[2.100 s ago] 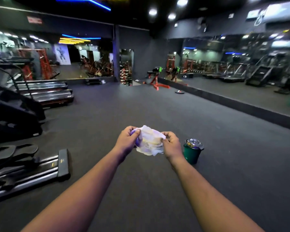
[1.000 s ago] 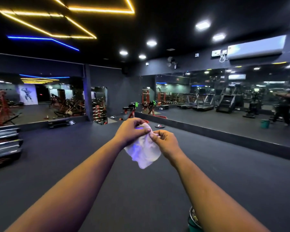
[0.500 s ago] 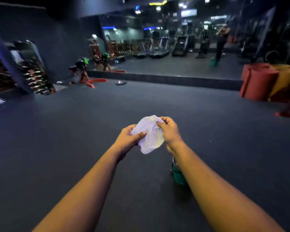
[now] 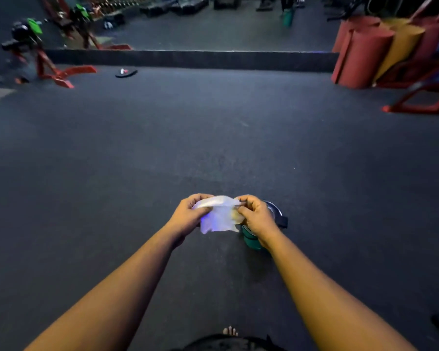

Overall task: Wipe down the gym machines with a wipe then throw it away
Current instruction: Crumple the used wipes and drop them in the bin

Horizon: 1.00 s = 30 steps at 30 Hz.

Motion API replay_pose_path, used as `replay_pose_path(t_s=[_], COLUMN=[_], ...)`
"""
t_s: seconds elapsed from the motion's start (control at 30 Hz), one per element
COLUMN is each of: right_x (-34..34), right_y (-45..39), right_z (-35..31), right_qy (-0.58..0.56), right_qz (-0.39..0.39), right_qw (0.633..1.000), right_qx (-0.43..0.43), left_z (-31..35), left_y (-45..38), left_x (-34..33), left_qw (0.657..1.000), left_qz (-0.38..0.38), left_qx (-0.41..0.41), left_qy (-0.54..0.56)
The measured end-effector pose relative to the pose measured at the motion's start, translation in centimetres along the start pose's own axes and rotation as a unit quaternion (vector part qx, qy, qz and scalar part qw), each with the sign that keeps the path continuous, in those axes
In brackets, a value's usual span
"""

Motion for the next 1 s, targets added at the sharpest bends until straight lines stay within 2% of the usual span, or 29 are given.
replay_pose_path(t_s=[0.13, 0.27, 0.43, 0.6, 0.73, 1.0], right_x=[3.2, 5.3, 8.1, 9.4, 9.4, 12.6], right_y=[-4.2, -8.2, -13.8, -18.1, -21.3, -27.5], right_z=[2.8, 5.9, 8.3, 9.9, 11.6, 15.5], right_qy=[-0.009, -0.029, -0.055, -0.086, -0.136, -0.268], right_qz=[0.083, 0.132, 0.236, 0.348, 0.381, 0.411], right_qw=[0.996, 0.989, 0.967, 0.925, 0.904, 0.861], right_qx=[-0.031, -0.054, -0.082, -0.122, -0.138, -0.135], left_z=[-4.1, -7.3, -9.8, -12.5, -14.9, -18.4], left_y=[-6.5, -13.2, -23.3, -31.4, -35.1, -43.6], left_x=[0.1, -0.1, 2.0, 4.7, 4.6, 2.4], left_qw=[0.991, 0.965, 0.953, 0.932, 0.902, 0.887], left_qz=[-0.094, -0.175, -0.241, -0.289, -0.342, -0.369], left_qx=[0.078, 0.165, 0.183, 0.218, 0.253, 0.264], left_qy=[0.057, 0.107, 0.033, -0.026, -0.072, -0.082])
Point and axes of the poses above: each hand's wrist, its own y-axis away from the middle knuckle, its own x-axis out of the back of the hand, z = x × y, the point moved 9 cm from there along -y, towards the middle knuckle, and after that the axes turned 14 degrees about -z, right-handed, at the moved point
